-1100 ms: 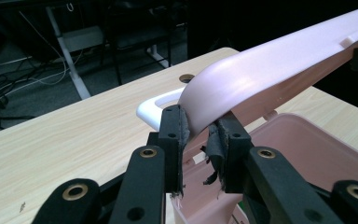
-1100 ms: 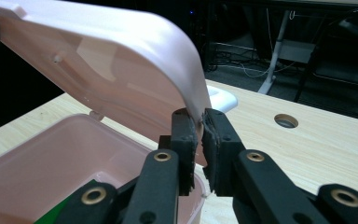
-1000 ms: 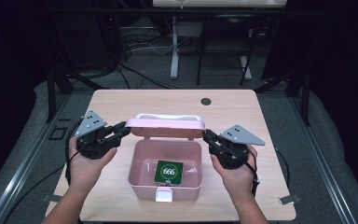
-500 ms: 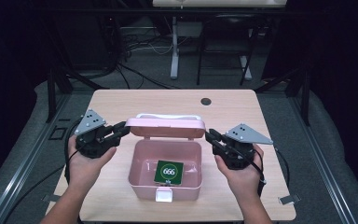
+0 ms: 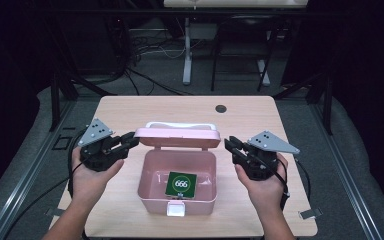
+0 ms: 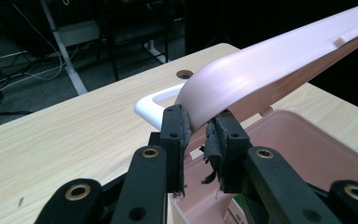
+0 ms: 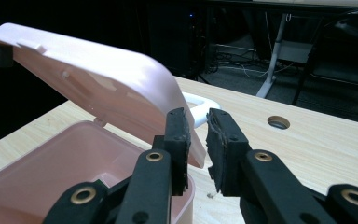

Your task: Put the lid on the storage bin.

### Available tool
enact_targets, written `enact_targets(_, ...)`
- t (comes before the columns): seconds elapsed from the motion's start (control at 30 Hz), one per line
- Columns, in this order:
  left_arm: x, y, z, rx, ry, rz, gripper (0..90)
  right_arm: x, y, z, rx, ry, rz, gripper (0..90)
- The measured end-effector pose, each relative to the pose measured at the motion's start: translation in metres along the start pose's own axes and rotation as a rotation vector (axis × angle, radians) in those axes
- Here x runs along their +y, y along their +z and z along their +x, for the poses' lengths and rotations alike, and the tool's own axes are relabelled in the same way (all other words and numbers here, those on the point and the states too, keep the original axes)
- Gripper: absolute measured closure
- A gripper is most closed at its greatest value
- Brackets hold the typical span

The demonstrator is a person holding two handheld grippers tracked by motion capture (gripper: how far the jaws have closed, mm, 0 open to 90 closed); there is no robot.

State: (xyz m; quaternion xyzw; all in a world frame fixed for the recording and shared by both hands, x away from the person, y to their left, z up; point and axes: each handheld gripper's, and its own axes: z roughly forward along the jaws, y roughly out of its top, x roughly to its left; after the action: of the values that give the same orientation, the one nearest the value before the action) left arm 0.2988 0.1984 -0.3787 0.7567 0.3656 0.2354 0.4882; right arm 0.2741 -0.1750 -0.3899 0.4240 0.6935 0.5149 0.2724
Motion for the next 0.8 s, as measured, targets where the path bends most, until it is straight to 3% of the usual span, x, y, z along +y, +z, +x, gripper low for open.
enact_targets(0.8, -0.010, -0.008, -0.008, -0.023, 0.015, 0.015, 70.4, -0.001, 0.000, -0.007, -0.016, 0.009, -0.009, 75.3)
